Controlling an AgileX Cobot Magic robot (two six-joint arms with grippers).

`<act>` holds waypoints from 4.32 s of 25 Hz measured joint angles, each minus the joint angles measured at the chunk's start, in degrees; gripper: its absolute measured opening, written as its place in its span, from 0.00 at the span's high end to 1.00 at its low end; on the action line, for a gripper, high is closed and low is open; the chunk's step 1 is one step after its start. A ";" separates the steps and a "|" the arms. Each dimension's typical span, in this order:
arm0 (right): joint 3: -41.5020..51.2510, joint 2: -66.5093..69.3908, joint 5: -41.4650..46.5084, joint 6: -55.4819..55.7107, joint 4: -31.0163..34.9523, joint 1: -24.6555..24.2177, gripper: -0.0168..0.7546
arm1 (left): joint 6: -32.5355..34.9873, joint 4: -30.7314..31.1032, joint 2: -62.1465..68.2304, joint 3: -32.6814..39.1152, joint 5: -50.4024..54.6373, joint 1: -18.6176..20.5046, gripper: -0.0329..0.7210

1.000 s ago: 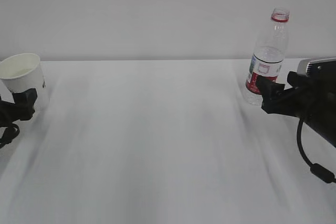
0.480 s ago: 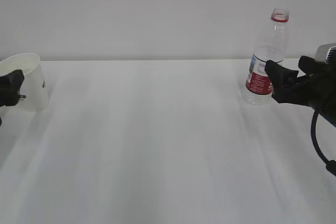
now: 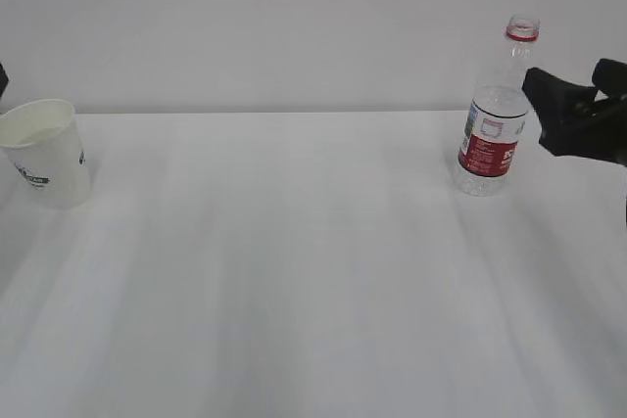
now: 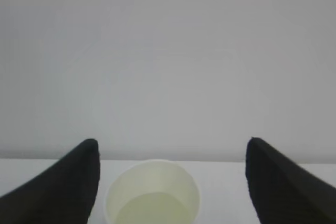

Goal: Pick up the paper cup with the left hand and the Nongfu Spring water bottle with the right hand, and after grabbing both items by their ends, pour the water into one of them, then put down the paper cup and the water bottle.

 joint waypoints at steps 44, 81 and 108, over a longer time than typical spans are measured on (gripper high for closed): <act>0.39 -58.05 61.61 0.11 -2.22 0.00 0.21 | 0.00 5.63 -68.64 0.89 69.90 0.00 0.17; -4.99 -81.57 118.43 -2.66 3.95 0.00 0.21 | 9.93 -4.57 -76.01 -4.98 108.16 0.00 0.19; -3.97 -86.09 118.52 -2.92 3.95 0.00 0.21 | 9.93 -4.76 -85.70 -5.65 119.50 0.00 0.19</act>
